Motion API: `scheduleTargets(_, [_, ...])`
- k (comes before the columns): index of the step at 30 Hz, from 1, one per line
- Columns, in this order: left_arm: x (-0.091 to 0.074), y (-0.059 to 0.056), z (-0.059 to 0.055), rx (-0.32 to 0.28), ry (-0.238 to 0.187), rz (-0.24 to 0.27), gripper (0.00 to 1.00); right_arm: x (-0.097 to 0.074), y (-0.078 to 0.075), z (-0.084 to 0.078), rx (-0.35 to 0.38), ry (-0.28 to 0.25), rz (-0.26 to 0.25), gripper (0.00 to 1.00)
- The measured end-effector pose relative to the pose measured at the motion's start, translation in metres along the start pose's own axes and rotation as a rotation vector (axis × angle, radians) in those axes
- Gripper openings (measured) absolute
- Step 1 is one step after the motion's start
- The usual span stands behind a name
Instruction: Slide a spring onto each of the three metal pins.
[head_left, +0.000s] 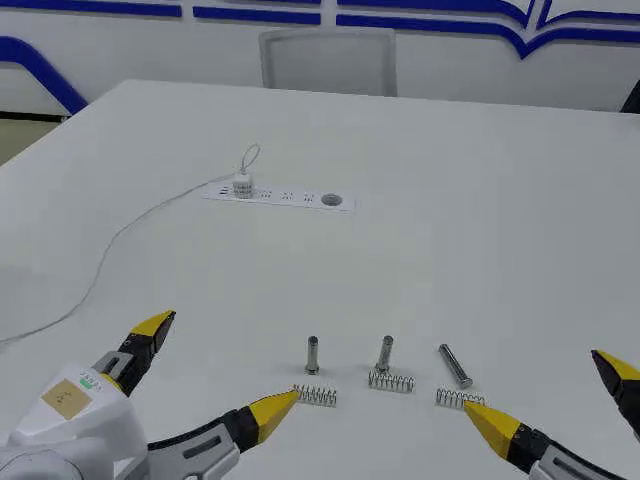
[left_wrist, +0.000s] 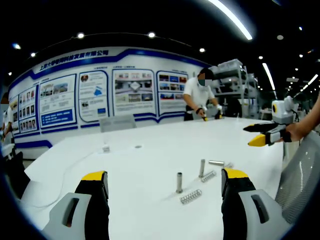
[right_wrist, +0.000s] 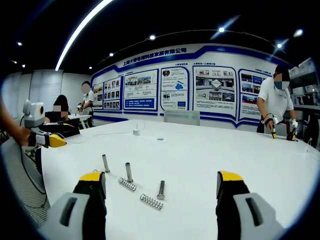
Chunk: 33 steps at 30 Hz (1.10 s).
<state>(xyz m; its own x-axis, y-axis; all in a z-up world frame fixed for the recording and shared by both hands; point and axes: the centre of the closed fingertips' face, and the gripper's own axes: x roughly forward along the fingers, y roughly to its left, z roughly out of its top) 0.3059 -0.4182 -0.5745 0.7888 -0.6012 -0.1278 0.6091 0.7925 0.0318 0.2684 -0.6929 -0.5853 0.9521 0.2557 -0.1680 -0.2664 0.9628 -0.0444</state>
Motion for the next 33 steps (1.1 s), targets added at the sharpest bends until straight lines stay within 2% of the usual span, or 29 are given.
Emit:
scheduleTargets(5, [0.000, -0.002, 0.000, 0.004, 0.001, -0.007, 0.96, 0.000, -0.001, -0.002, 0.018, 0.009, -0.002, 0.91])
scheduleTargets(9, [0.001, -0.004, -0.003, 0.012, 0.012, -0.016, 0.96, 0.000, -0.002, -0.002, 0.032, 0.014, -0.002, 0.82])
scheduleTargets(11, [0.001, -0.004, -0.003, 0.015, 0.014, -0.018, 0.96, 0.001, -0.002, -0.001, 0.038, 0.006, -0.006, 0.82])
scheduleTargets(15, [0.001, -0.005, -0.003, 0.014, 0.013, -0.019, 0.96, 0.003, 0.000, -0.005, 0.064, 0.026, 0.004, 0.80])
scheduleTargets(19, [0.000, -0.002, -0.003, 0.010, 0.015, -0.011, 0.96, 0.006, 0.003, -0.005, 0.092, 0.030, 0.004, 0.74])
scheduleTargets(21, [0.000, -0.001, -0.004, 0.008, 0.017, -0.009, 0.96, 0.009, 0.006, -0.009, 0.100, 0.047, 0.016, 0.74])
scheduleTargets(22, [0.000, -0.002, -0.004, 0.006, 0.018, -0.007, 0.96, 0.010, 0.008, -0.014, 0.088, 0.070, 0.024, 0.74])
scheduleTargets(27, [0.000, -0.004, -0.005, 0.005, 0.023, -0.013, 0.96, 0.013, 0.010, -0.022, 0.064, 0.116, 0.053, 0.73])
scheduleTargets(33, [0.001, -0.011, -0.009, 0.015, 0.042, -0.039, 0.95, 0.021, 0.003, -0.024, 0.047, 0.145, 0.044, 0.72])
